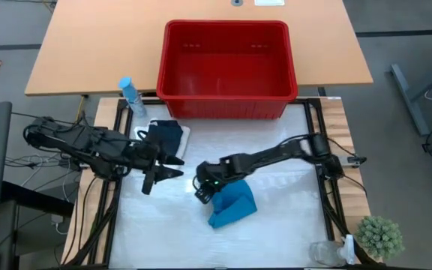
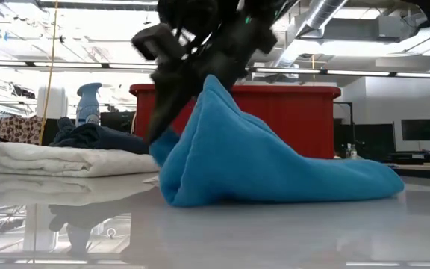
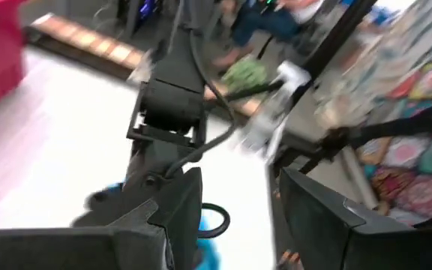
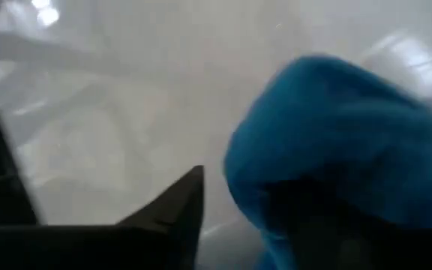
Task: Fold Laundry from Bin
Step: Fold the blue shorts
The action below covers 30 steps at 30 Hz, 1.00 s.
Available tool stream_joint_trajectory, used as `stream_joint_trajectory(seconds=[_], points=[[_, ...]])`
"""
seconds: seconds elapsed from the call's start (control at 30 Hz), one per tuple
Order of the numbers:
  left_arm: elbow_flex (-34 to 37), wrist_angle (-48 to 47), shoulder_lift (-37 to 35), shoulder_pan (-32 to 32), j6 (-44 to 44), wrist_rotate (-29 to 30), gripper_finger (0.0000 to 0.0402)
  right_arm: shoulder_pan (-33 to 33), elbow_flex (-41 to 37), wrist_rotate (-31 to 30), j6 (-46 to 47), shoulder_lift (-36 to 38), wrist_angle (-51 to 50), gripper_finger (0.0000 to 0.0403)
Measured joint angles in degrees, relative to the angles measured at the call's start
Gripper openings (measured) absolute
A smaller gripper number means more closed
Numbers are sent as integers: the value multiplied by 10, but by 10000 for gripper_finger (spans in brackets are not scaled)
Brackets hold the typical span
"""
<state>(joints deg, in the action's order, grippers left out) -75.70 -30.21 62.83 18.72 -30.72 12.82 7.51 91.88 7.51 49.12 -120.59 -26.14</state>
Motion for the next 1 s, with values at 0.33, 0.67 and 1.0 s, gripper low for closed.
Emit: stream_joint_trajectory(seconds=[0.33, 0.67, 1.0], points=[[48, -126, -3, 29, 22, 155, 169, 42, 34, -12, -32, -5, 69, 236], [232, 124, -5, 20, 61, 55, 169, 138, 91, -170, -93, 22, -126, 213], [339, 282, 14, -39, 42, -41, 169, 232, 90, -246, 126, 22, -308, 203]])
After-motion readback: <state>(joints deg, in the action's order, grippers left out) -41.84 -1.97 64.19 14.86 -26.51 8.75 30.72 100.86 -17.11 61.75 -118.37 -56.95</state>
